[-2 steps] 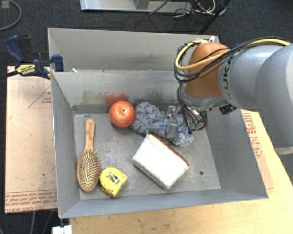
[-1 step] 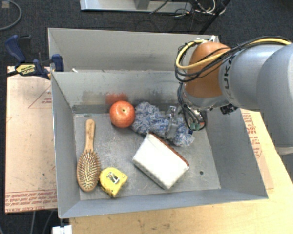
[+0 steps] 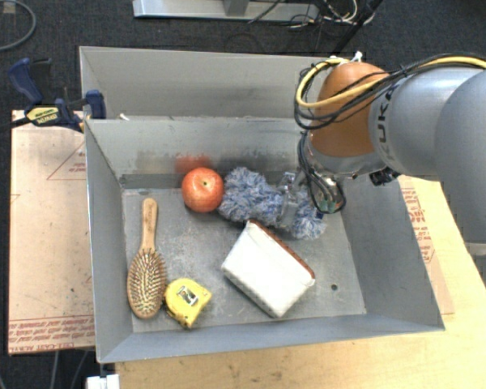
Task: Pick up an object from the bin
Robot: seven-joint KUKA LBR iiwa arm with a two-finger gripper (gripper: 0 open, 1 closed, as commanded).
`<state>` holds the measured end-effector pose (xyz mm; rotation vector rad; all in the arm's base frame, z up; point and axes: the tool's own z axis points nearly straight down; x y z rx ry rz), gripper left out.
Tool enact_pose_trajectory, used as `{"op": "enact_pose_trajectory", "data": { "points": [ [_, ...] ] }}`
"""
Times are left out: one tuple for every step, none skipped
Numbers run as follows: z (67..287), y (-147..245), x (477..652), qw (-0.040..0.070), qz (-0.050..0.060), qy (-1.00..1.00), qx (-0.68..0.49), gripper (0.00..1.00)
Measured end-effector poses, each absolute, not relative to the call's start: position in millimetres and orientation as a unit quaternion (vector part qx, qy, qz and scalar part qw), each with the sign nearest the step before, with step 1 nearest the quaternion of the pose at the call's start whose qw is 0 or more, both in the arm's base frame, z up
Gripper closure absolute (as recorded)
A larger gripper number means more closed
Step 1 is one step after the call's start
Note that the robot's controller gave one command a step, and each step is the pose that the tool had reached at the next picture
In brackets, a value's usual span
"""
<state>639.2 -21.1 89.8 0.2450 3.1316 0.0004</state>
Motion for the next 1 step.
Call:
{"op": "enact_pose_trajectory", "data": {
  "points": [
    [108.5, -21.0, 641.1, 0.004, 0.000, 0.997, 0.078, 1.00]
  ]
}}
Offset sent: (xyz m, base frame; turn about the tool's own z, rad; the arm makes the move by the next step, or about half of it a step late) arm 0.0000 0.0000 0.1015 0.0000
